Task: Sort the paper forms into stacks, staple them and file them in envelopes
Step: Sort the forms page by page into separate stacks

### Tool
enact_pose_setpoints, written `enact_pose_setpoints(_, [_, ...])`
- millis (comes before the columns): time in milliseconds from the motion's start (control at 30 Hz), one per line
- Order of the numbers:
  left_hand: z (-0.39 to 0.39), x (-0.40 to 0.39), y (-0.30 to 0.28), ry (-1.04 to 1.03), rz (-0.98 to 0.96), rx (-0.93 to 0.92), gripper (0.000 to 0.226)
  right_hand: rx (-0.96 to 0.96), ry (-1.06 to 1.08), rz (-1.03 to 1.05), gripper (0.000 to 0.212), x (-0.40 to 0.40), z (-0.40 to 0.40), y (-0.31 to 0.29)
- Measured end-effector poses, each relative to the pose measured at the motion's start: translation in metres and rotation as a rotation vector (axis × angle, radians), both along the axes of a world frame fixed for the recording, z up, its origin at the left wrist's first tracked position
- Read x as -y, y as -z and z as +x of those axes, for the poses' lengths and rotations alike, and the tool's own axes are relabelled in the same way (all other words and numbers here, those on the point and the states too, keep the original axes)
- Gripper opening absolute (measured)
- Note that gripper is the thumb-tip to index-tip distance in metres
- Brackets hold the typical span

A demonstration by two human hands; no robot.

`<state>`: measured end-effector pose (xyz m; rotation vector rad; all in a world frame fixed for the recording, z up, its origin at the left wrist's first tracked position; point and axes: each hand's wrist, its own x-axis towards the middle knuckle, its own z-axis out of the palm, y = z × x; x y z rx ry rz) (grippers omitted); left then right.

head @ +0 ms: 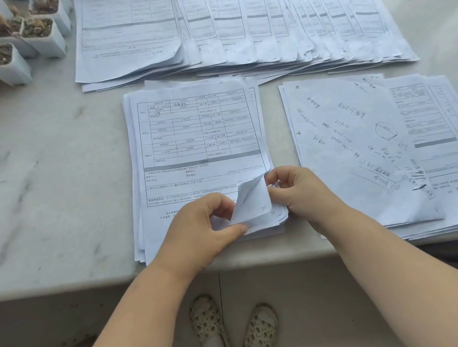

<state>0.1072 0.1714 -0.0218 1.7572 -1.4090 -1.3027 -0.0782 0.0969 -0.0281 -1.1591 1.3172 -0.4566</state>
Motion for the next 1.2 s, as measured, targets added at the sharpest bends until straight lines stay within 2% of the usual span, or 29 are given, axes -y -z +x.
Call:
enact_pose_setpoints(67, [0.005,-0.001,0.003,0.073,-0.041,0.050,0.026,-0.016,0.000,-0.002,0.018,0.000,0.000,0.001])
enact_pose_setpoints(167, [0.009,-0.006,0.008,0.180,-0.146,0.190,0.049,-0.028,0.009,-0.003,0.022,0.001,0.000,0.002])
enact_pose_setpoints(233, [0.005,-0.010,0.012,0.184,-0.247,0.293,0.045,-0.033,0.000,-0.008,0.019,0.001,0.000,0.001])
enact_pose_setpoints(333, [-0.004,-0.014,0.017,-0.014,-0.289,0.311,0.012,0.044,-0.001,0.020,0.009,-0.002,-0.003,0.000])
enact_pose_setpoints(367, [-0.006,-0.014,0.018,-0.084,-0.287,0.281,0.010,0.063,-0.003,0.027,0.002,-0.004,-0.005,-0.002])
enact_pose_setpoints(467, [-0.010,-0.008,0.021,-0.240,-0.292,0.229,0.020,0.005,-0.074,-0.016,0.031,-0.009,-0.018,-0.002])
enact_pose_setpoints(533, [-0.010,-0.004,0.022,-0.320,-0.277,0.176,0.011,0.022,-0.096,0.016,0.050,-0.013,-0.027,0.000])
enact_pose_setpoints(567, [-0.010,-0.004,0.024,-0.349,-0.267,0.152,0.005,0.047,-0.095,0.034,0.051,-0.016,-0.030,0.000])
enact_pose_setpoints(667, [-0.011,-0.006,0.023,-0.393,-0.278,0.124,0.026,0.047,-0.091,0.020,0.039,-0.018,-0.030,0.001])
enact_pose_setpoints(733, [-0.012,-0.010,0.022,-0.307,-0.334,0.171,0.027,0.019,-0.077,-0.002,0.037,-0.017,-0.025,0.002])
enact_pose_setpoints(867, [-0.006,-0.016,0.023,-0.030,-0.344,0.257,0.019,-0.049,-0.031,-0.028,0.050,-0.013,-0.013,0.003])
enact_pose_setpoints(967, [0.001,-0.018,0.023,0.078,-0.359,0.296,0.038,-0.066,-0.014,-0.011,0.054,-0.011,-0.008,0.000])
enact_pose_setpoints(1100, [0.004,-0.015,0.026,-0.018,-0.346,0.212,0.033,-0.131,-0.018,-0.002,0.048,-0.011,-0.012,-0.001])
enact_pose_setpoints(1133, [0.003,-0.015,0.026,-0.060,-0.336,0.215,0.037,-0.161,0.003,-0.030,0.042,-0.010,-0.015,-0.003])
enact_pose_setpoints(1200, [0.000,-0.014,0.026,-0.099,-0.329,0.236,0.055,-0.207,0.106,-0.118,0.015,-0.007,-0.020,-0.012])
